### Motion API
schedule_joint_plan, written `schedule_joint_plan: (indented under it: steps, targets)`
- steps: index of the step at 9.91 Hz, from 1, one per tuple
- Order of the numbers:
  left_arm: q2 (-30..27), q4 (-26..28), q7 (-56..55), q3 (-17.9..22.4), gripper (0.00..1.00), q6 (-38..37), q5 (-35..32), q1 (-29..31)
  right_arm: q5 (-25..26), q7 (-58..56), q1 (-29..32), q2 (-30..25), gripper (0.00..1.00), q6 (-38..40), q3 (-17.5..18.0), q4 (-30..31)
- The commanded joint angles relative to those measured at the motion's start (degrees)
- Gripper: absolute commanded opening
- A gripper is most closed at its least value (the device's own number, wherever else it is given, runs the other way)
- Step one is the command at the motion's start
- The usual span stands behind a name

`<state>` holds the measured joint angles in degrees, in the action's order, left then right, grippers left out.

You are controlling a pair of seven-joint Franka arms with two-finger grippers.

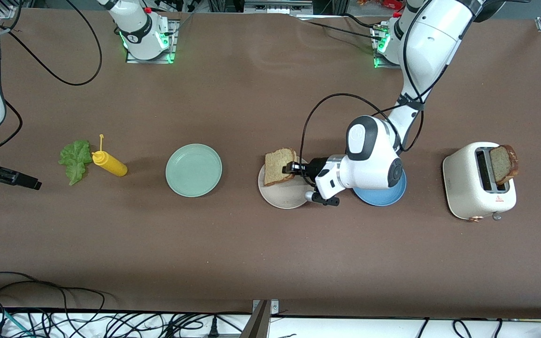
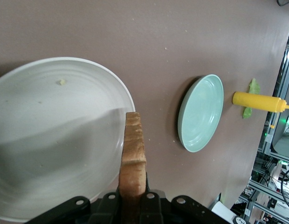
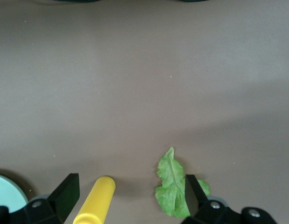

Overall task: Make sandwich on beige plate with both arms
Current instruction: 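Carry the bread with the left gripper onto the beige plate, then release the bread while the right gripper reaches the lettuce leaf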

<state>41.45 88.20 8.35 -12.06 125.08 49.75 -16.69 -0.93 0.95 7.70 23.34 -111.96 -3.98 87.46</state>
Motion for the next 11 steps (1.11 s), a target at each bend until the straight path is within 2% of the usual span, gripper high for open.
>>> schedule_joint_plan:
  steps: [1, 2, 3, 4, 5, 9, 11]
  targets:
    - [1.9, -2.1, 0.0, 0.4, 0.00, 1.0, 2.4, -0.6, -0.7, -2.1, 1.3, 1.8, 1.00, -1.5, 0.6, -0.3]
    - [2.2, -2.2, 0.5, 0.4, 0.00, 1.1, 2.4, -0.6, -0.7, -1.9, 1.6, 2.9, 1.00, -1.7, 0.6, -0.3]
    - [2.7, -2.3, 1.1, 0.4, 0.05, 1.1, 2.3, -0.6, -0.7, -1.0, 1.2, 3.4, 1.00, -1.8, 0.7, -0.3]
    - [3.8, -3.8, 2.7, 0.5, 0.55, 1.3, 1.9, -0.6, -0.8, 0.6, 1.3, 4.9, 1.00, -1.8, 0.7, -0.3]
    - [4.9, -5.0, 5.1, 0.5, 0.97, 1.5, 1.7, -0.9, -0.6, 0.7, 1.2, 6.3, 1.00, -1.9, 0.7, -0.3]
    - [4.8, -5.1, 5.4, 1.0, 1.00, 1.5, 1.3, -1.2, 0.0, 0.8, 1.2, 10.8, 1.00, -1.8, 0.7, -0.2]
    - [3.9, -5.2, 4.7, 1.0, 1.00, 1.3, -6.1, -0.5, 0.0, 1.0, 1.2, 13.6, 1.00, -1.7, 0.7, -0.2]
